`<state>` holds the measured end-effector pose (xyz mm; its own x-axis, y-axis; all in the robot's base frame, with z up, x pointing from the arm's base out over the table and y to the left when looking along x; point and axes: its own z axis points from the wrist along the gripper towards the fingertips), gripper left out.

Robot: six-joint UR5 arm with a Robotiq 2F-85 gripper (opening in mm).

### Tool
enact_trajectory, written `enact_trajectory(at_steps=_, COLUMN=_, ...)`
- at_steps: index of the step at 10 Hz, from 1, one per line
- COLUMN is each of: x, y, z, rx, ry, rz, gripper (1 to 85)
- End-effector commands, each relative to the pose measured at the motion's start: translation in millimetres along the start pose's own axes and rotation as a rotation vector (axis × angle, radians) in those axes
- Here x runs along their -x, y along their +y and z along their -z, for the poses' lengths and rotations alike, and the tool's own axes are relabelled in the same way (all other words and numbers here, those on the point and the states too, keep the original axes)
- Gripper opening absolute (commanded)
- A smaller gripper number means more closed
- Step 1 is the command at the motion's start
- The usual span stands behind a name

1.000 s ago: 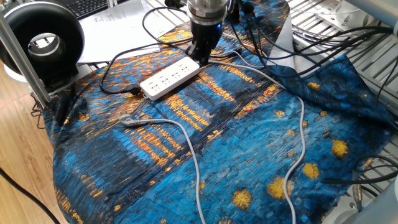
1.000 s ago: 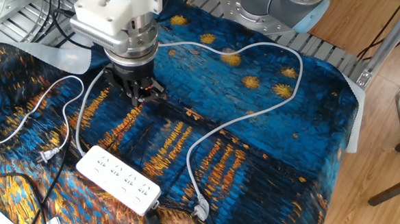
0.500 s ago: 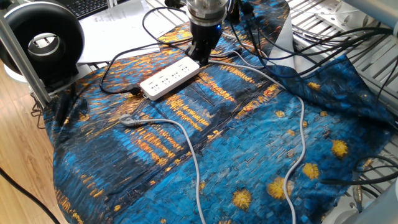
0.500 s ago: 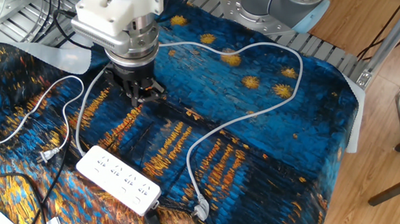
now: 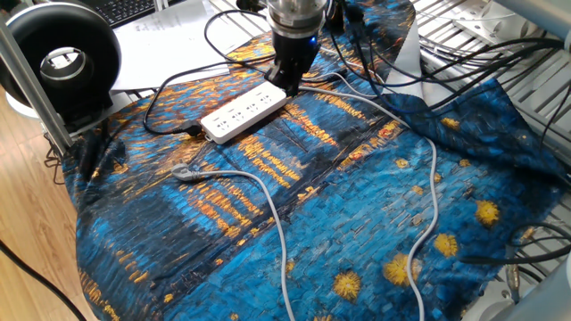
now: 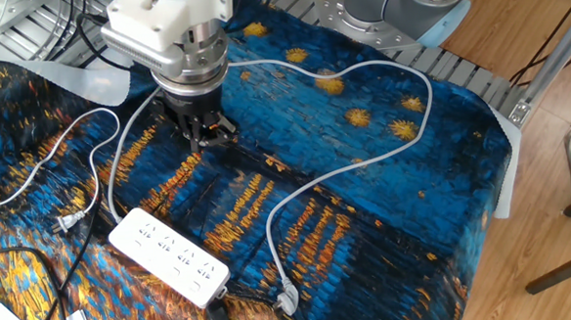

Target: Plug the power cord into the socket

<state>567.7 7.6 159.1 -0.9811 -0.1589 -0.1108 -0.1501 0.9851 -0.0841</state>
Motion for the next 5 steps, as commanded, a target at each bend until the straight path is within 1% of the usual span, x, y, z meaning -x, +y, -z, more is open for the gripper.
enact_trajectory(at_steps=1, x=19.7, y=11.1, z=2.2, rx=0.044, ry=-0.078, rz=0.058, gripper=1.3)
enact_trajectory(at_steps=2, x=13.8, y=5.8, z=-1.0, rx=0.019, ry=-0.034, rz=0.074, gripper=6.0)
enact_trajectory(at_steps=3, x=14.4, y=-0.7, z=-9.8, rx=-0.001, ry=-0.003, rz=0.097, gripper=8.3)
enact_trajectory(at_steps=4, x=22.3, y=-11.5, z=-22.3, rx=-0.031, ry=-0.005, rz=0.116, gripper=5.0)
enact_trajectory(at_steps=5, x=36.4, y=-23.6, z=-31.1, rx=-0.051, ry=-0.022, rz=0.148, gripper=5.0)
